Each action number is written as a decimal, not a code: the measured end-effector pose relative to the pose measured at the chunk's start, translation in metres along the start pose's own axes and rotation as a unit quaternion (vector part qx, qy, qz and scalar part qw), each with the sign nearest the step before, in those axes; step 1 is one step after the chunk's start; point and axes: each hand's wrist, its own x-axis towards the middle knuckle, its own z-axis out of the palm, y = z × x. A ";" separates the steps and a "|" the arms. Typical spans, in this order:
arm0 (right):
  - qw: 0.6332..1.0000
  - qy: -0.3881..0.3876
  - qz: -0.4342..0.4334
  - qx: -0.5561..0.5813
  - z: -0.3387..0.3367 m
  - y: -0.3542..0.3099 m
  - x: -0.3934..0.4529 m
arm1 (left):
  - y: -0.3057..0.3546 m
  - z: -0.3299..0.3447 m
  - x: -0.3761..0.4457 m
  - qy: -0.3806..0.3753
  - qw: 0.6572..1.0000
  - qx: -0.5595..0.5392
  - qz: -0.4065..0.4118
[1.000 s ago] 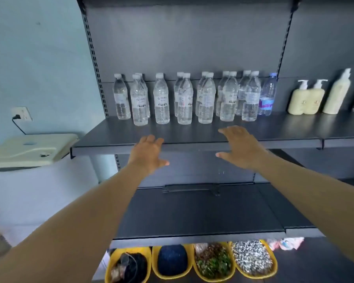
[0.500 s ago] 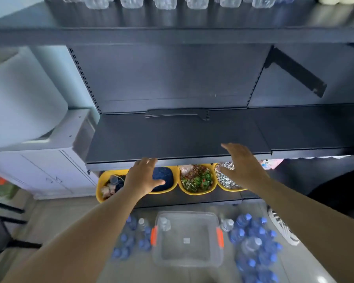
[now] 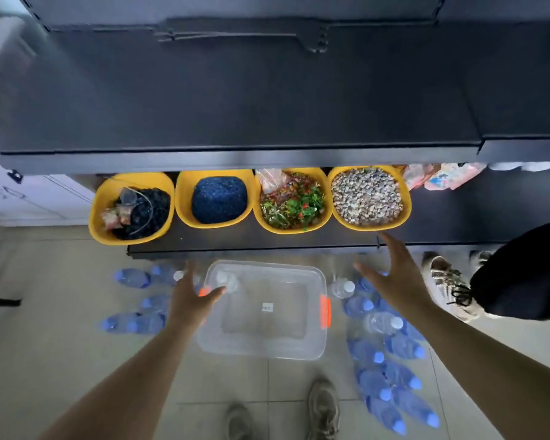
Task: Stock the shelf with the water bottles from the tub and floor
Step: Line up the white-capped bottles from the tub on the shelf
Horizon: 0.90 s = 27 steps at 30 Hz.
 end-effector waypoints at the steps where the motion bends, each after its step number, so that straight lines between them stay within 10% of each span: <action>1: 1.000 0.004 0.011 0.015 0.015 0.020 0.006 | -0.018 0.020 0.013 0.004 1.000 -0.008 -0.013; 13: 0.985 0.076 0.142 0.064 0.202 0.229 0.069 | -0.144 0.195 0.131 0.035 0.993 -0.062 -0.090; 27: 0.966 0.113 0.179 0.146 0.269 0.284 0.121 | -0.155 0.247 0.216 0.119 0.975 -0.125 -0.137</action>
